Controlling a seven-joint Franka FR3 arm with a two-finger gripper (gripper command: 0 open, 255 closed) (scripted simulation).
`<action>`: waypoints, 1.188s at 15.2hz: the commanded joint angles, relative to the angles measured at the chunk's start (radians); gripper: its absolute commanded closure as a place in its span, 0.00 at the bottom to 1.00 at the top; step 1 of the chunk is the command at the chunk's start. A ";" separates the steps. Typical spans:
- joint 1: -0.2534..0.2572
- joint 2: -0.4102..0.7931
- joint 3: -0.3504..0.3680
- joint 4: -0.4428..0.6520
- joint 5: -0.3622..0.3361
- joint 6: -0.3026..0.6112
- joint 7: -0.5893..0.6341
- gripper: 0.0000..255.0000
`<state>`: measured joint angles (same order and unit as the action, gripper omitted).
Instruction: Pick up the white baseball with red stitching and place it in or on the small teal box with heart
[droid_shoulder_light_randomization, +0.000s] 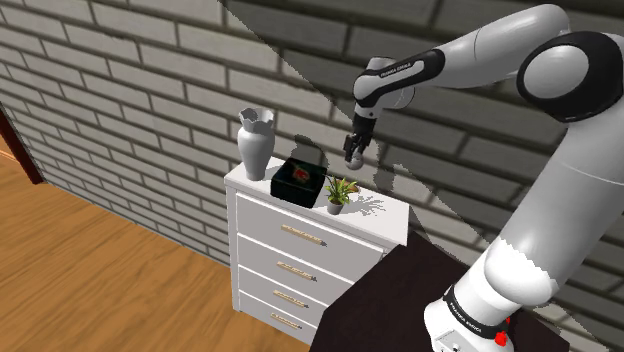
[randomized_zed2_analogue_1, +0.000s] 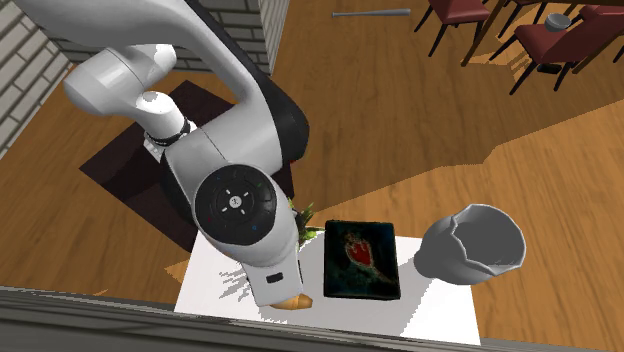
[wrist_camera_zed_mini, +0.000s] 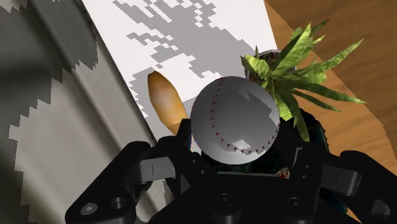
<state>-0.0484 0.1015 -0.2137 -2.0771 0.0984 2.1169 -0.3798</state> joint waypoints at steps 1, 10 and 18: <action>0.019 0.047 0.018 0.057 0.011 -0.009 0.033 1.00; 0.081 0.296 0.075 0.422 0.039 -0.117 0.160 1.00; 0.099 0.427 0.093 0.559 0.049 -0.121 0.197 1.00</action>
<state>0.0515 0.5227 -0.1210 -1.5124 0.1460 1.9843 -0.1810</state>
